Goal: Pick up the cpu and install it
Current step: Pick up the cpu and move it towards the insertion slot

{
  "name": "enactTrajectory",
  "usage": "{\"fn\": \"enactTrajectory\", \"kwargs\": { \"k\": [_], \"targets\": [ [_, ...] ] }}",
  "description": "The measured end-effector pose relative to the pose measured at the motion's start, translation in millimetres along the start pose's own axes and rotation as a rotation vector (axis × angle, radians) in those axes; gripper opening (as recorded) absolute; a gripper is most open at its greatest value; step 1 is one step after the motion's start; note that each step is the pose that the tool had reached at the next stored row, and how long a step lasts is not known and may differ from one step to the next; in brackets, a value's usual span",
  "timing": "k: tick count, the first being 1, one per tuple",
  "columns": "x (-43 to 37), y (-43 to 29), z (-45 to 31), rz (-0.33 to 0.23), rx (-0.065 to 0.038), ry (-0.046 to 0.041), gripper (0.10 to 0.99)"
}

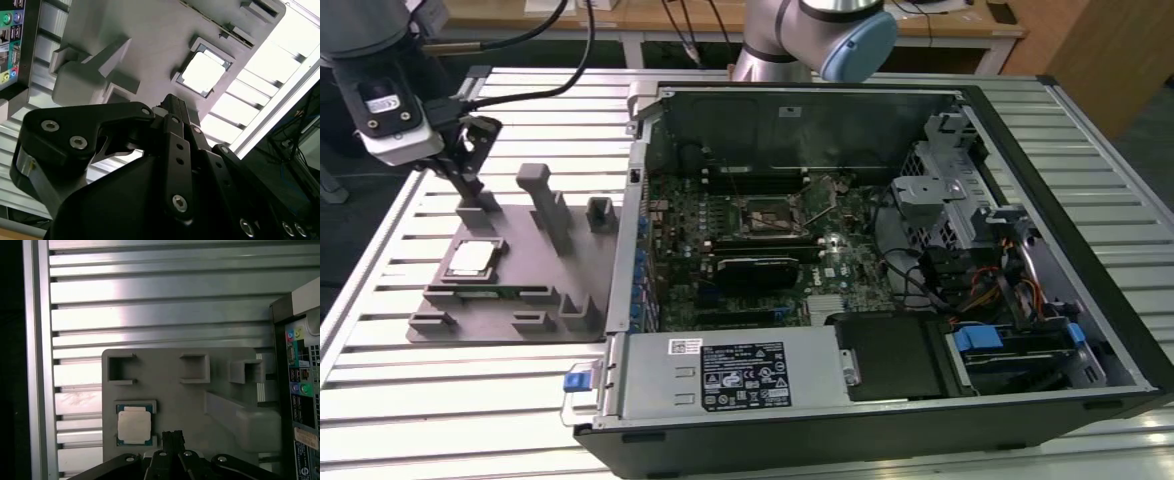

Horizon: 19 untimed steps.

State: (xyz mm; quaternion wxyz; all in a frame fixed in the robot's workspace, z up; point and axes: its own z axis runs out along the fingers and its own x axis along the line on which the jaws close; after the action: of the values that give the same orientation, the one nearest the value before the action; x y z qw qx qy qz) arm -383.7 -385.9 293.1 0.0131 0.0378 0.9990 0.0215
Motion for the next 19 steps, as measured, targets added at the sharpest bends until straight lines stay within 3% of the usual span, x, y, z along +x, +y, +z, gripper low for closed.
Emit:
{"fn": "enactTrajectory", "kwargs": {
  "k": [19],
  "targets": [
    [13.6, -1.6, 12.5, 0.0, 0.0, -0.0001, 0.106]
  ]
}}
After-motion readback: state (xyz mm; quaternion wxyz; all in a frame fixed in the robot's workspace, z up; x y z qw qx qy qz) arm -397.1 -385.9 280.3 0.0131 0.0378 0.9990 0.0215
